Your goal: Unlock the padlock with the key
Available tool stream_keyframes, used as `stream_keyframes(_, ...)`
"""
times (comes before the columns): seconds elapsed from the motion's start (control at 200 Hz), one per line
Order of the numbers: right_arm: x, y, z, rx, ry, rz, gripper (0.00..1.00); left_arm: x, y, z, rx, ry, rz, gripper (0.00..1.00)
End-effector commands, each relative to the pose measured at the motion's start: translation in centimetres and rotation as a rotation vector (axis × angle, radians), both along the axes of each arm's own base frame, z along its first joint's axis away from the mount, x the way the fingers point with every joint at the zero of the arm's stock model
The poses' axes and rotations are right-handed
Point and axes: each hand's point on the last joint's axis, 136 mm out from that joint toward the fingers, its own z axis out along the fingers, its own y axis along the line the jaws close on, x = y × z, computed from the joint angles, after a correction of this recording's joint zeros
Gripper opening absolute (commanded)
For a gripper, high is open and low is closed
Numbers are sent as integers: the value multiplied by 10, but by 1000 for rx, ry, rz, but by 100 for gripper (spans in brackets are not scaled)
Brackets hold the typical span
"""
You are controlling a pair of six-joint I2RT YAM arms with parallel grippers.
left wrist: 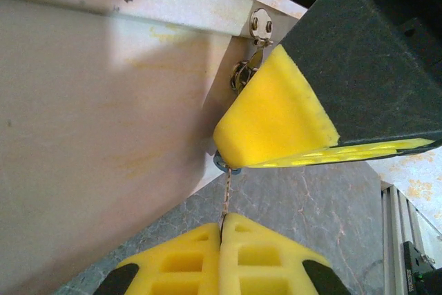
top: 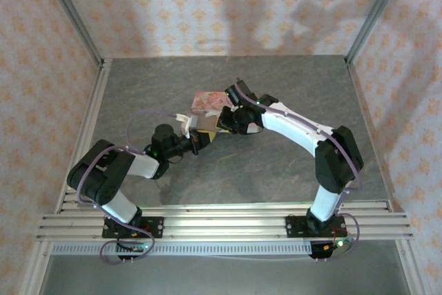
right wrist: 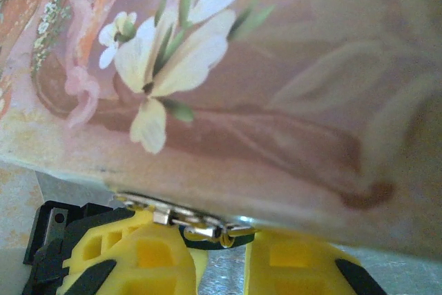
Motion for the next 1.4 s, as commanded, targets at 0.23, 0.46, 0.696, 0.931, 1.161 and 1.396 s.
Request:
stream_keyframes(0.23,6,11,30,101,-65,6,1,6,-3,23,-28,-76,-13,0)
stream_keyframes(0.46,5,11,29,104,-59,10,0,7,-2,24,-28,-83,-6,0)
stream_keyframes(0.696,1,12,26,109,-42,20,0,9,1,29,-18,-101,15,0)
stream_keyframes(0.931,-4,13,26,113,-26,39,0,11,2,32,-18,-112,28,0)
stream_keyframes(1.161,-7,14,26,125,-7,50,0,10,5,32,-1,-123,36,0)
stream_keyframes(1.396,-7,11,23,124,10,44,0,8,7,34,28,-138,41,0)
